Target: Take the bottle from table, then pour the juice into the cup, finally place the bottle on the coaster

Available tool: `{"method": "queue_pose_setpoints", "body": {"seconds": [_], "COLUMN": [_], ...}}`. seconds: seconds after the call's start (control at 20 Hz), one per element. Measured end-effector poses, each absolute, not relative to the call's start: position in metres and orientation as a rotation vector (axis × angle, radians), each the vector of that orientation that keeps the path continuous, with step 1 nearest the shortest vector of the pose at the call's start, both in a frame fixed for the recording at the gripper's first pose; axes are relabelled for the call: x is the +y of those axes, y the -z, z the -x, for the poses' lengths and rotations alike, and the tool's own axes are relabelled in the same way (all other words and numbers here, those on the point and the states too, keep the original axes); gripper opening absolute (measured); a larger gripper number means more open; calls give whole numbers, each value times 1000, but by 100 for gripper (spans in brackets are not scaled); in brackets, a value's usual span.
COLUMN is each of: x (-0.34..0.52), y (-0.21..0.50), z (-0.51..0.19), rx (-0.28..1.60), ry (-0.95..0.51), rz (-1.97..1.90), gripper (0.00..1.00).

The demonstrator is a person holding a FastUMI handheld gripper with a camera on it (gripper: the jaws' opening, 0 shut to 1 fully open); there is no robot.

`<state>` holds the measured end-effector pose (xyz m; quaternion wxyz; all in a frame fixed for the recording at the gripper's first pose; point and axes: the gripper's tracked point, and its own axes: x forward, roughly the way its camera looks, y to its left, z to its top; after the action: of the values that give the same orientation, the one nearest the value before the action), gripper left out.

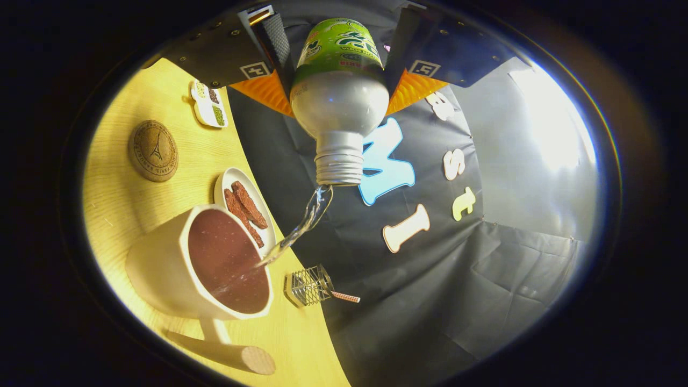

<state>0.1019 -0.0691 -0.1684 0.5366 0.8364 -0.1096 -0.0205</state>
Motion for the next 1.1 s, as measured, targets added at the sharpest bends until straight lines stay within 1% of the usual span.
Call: {"method": "queue_pose_setpoints", "body": {"seconds": [1.1], "x": [-72], "y": [174], "z": [-103], "rx": [-332], "ry": [60], "rz": [-2126], "gripper": [78]}}
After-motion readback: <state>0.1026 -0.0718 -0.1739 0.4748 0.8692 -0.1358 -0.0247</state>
